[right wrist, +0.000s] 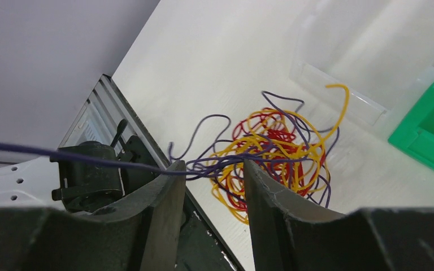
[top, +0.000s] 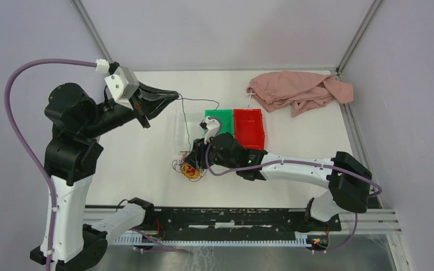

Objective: Untangle the cables
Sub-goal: Untie the cable.

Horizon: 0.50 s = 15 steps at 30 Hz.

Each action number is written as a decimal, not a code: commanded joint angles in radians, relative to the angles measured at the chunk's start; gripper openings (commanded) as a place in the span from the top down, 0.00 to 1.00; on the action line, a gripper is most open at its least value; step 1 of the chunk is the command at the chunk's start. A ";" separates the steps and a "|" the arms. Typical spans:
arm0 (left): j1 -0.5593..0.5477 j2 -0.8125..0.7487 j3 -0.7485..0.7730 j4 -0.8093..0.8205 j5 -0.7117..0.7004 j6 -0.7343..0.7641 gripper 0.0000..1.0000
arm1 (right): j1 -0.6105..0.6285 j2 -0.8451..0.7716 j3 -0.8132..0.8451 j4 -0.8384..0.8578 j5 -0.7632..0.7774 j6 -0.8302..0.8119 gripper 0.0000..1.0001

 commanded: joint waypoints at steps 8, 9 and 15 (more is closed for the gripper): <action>-0.002 0.030 0.117 0.098 -0.026 -0.115 0.97 | 0.001 0.035 0.024 0.087 0.040 0.047 0.47; -0.003 0.026 0.109 0.098 -0.025 -0.115 0.97 | 0.002 0.020 0.016 0.085 0.046 0.046 0.45; -0.003 0.018 0.085 0.100 -0.007 -0.127 0.97 | 0.002 -0.050 0.025 0.012 0.092 -0.005 0.38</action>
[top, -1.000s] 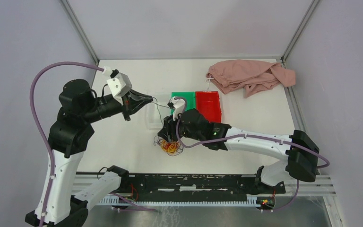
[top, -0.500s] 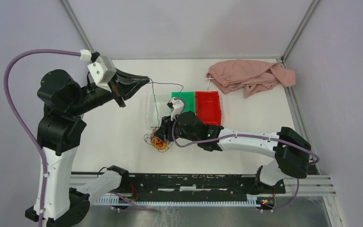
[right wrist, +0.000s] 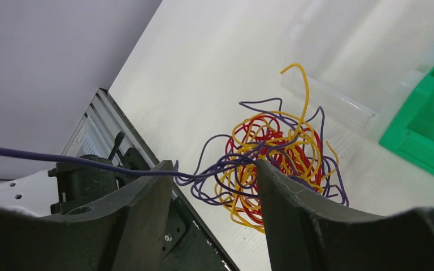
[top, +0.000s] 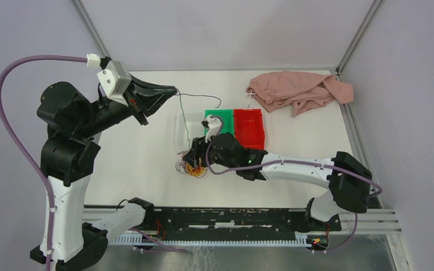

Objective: Untangle the cables
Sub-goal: Untie the cable.

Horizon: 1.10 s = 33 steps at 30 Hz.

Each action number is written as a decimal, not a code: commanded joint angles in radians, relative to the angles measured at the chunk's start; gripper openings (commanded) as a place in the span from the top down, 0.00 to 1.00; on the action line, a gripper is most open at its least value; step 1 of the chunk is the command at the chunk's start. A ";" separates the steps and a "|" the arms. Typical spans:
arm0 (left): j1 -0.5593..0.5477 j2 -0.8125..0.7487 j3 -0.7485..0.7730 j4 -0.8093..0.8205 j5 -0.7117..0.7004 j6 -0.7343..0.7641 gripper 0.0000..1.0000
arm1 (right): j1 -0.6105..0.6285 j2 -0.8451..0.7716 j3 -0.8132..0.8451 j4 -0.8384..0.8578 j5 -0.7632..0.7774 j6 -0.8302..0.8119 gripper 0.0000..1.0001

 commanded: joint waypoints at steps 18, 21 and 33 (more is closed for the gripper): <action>-0.003 0.026 0.051 0.141 -0.009 -0.157 0.97 | 0.006 0.031 0.065 -0.076 0.067 -0.077 0.51; -0.003 0.027 0.071 0.184 -0.025 -0.165 0.97 | 0.007 0.034 0.021 -0.089 0.095 -0.061 0.52; -0.002 0.063 0.260 0.280 -0.137 -0.088 0.97 | 0.029 0.040 -0.084 -0.112 0.144 0.008 0.54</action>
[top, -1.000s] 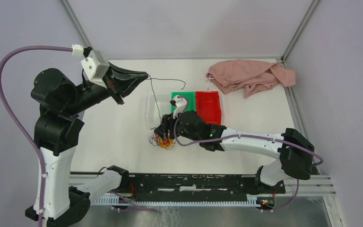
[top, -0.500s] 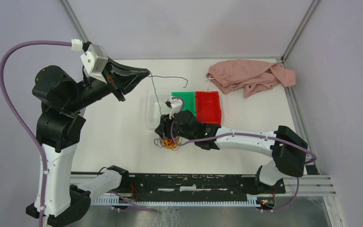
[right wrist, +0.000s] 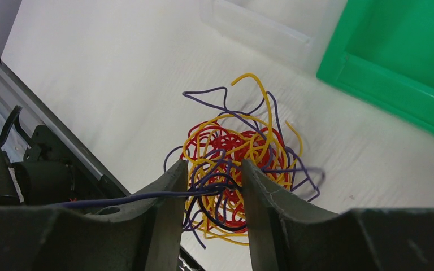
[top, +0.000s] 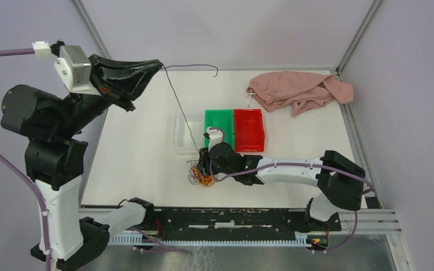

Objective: Untangle the cables
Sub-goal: Untie the cable.

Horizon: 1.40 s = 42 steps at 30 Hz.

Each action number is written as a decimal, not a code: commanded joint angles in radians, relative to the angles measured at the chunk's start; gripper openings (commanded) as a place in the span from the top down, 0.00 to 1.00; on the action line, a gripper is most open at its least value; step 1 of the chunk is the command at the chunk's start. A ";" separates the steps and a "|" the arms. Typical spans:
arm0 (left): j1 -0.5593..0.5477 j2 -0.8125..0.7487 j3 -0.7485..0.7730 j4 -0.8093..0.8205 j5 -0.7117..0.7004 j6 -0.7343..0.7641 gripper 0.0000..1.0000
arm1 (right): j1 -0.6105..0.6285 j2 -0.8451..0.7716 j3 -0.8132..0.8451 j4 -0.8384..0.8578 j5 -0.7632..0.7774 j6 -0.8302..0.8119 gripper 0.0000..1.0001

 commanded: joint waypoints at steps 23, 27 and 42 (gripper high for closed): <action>0.096 -0.047 0.179 0.748 -0.223 0.364 0.97 | 0.061 -0.076 -0.115 -0.074 0.125 0.060 0.55; 0.176 -0.003 0.183 0.951 -0.336 0.400 0.97 | 0.062 -0.105 -0.149 -0.074 0.143 0.070 0.54; 0.314 0.316 0.568 1.142 -0.443 0.549 0.97 | 0.062 -0.229 -0.301 -0.046 0.182 0.147 0.52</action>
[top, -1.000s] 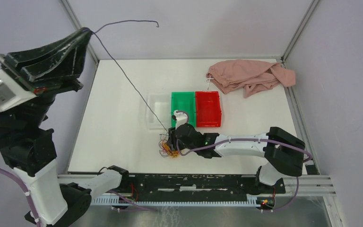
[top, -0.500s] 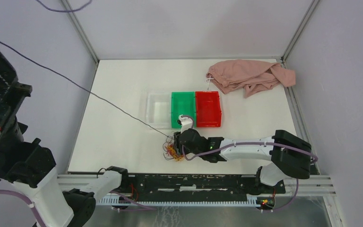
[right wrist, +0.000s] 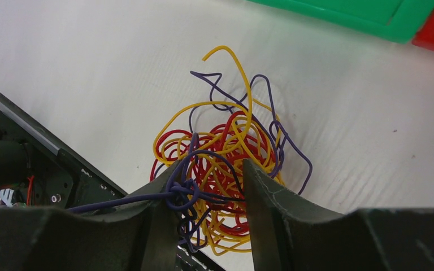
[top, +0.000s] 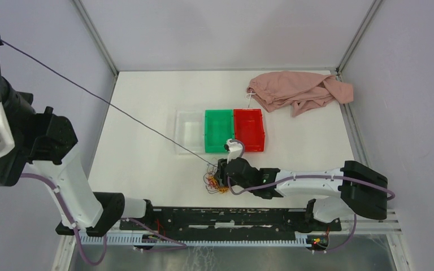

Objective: Untangle the cables
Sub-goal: Untie the cable.

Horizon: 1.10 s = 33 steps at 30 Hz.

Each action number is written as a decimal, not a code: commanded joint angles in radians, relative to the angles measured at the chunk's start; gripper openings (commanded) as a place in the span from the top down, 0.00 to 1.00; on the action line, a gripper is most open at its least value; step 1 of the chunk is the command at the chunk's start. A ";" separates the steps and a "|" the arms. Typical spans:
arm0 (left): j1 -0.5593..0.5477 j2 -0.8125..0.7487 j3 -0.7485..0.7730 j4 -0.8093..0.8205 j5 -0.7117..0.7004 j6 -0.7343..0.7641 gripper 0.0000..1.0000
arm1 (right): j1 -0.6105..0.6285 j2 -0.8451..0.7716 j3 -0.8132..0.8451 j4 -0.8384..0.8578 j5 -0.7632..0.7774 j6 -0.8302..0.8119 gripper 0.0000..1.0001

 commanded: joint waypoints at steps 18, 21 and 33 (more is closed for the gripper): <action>0.011 -0.283 -0.528 -0.253 0.165 -0.126 0.97 | 0.001 -0.249 0.239 -0.252 -0.293 -0.335 0.26; 0.012 -0.288 -0.530 -0.267 0.173 -0.128 0.97 | 0.001 -0.185 0.285 -0.250 -0.335 -0.413 0.27; 0.011 -0.302 -0.540 -0.318 0.198 -0.113 0.97 | 0.001 0.075 0.309 -0.022 -0.491 -0.616 0.27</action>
